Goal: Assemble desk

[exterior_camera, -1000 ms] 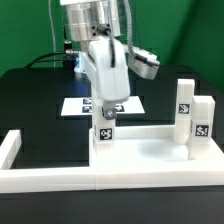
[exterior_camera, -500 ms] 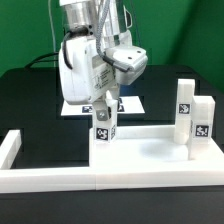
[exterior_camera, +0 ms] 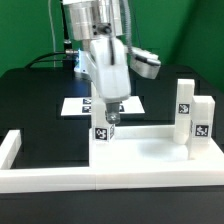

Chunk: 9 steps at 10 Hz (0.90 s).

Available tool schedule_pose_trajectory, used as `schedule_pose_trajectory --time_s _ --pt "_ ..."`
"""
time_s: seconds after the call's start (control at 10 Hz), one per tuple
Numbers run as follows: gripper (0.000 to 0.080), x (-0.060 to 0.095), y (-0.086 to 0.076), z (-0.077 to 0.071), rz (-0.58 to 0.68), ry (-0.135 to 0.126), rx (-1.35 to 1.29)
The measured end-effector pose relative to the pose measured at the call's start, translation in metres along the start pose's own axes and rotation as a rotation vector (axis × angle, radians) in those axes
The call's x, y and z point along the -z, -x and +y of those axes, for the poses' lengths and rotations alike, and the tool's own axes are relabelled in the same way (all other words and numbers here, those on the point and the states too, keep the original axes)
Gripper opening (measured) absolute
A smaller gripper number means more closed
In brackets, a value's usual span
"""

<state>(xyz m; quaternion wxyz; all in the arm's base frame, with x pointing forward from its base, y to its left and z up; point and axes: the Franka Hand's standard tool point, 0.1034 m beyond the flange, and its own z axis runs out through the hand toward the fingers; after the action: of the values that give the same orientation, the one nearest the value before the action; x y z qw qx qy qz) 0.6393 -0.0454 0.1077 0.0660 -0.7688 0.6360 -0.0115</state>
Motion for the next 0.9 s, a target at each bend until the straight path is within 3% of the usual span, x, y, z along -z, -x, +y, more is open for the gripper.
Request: schedule_pose_trajectory --time_s 0.2,0.4,0.6,0.8,0.9 --pt "0.0645 -0.0003 -0.0018 0.0007 0.003 0.003 0.129" --pt "0.0649 0.0026 -0.0033 -0.0021 0.011 0.050 0.525" --pt "0.0649 0.0045 -0.0055 -0.0046 -0.007 0.054 0.728" --pt "0.0601 0.0044 -0.0055 -0.0044 -0.005 0.054 0.687" --pt "0.0426 0.0044 -0.0057 -0.0043 -0.005 0.054 0.683"
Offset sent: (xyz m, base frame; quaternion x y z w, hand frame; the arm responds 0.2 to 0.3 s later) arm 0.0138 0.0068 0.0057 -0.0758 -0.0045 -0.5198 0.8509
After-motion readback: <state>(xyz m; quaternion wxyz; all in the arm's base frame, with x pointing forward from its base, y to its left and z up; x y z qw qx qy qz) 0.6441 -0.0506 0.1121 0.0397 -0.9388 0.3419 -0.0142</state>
